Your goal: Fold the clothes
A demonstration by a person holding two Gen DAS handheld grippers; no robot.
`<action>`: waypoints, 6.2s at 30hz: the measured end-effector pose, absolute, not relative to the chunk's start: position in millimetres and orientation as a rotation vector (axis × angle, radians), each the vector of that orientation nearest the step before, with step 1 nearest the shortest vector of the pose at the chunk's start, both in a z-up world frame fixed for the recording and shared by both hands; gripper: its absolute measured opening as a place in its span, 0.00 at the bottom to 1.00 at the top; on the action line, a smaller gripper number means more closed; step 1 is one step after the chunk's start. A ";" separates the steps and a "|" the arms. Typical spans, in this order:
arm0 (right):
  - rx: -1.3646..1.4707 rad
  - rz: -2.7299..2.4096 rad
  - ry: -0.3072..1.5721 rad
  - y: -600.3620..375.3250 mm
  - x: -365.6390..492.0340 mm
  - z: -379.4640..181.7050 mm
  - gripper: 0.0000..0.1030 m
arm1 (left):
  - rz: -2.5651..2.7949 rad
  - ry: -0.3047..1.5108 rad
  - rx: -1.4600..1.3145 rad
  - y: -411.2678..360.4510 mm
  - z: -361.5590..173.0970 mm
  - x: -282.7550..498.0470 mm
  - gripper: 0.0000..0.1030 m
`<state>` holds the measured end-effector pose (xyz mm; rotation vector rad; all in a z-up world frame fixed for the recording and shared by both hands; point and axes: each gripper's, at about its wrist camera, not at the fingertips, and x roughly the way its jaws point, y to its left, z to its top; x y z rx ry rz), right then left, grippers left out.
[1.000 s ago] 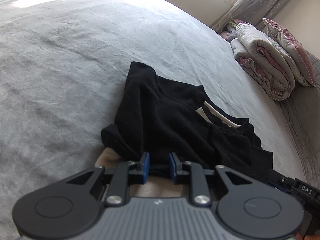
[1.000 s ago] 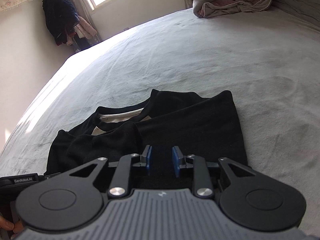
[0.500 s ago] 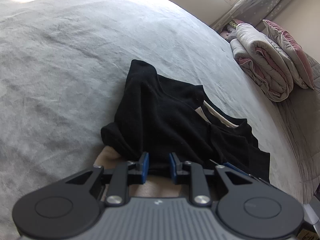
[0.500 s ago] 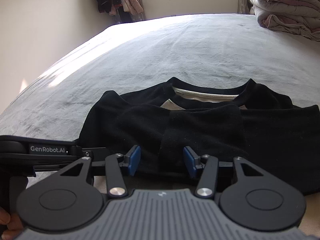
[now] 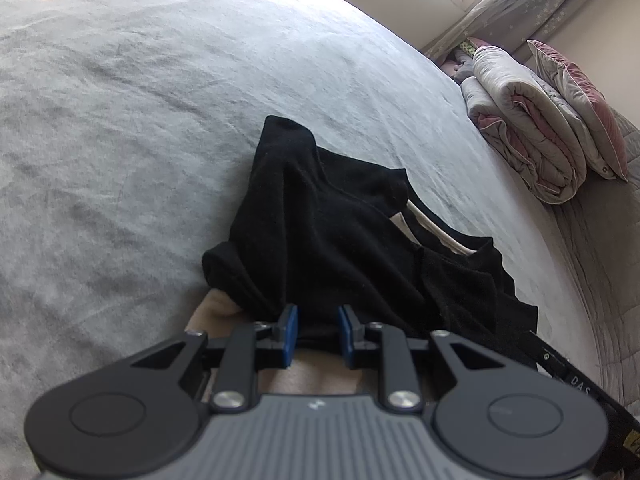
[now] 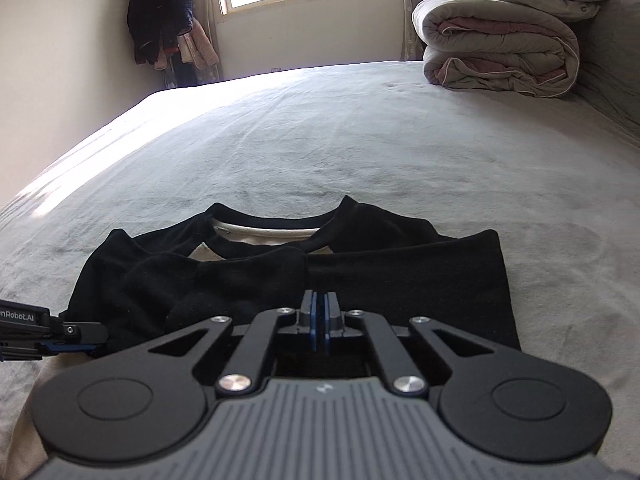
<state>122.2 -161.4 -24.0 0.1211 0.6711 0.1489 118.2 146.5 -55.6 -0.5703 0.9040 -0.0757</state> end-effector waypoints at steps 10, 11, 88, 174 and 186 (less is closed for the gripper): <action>0.216 0.217 0.711 -161.6 115.0 -23.8 0.27 | -0.071 0.902 -0.555 143.7 -55.5 118.7 0.22; 0.204 0.238 0.708 -152.6 114.0 -22.9 0.43 | -0.071 0.902 -0.556 144.0 -55.6 118.7 0.22; 0.091 0.185 0.617 -226.8 169.4 -58.3 0.19 | -0.105 0.772 -0.702 202.6 -64.0 197.2 0.11; 0.013 0.260 0.836 -263.7 -101.8 -48.7 0.54 | -0.264 0.866 -0.093 168.0 -45.6 -101.4 0.59; 0.235 0.365 0.920 -289.3 -105.4 -48.5 0.55 | -0.437 0.960 -0.331 181.9 -52.2 -95.1 0.52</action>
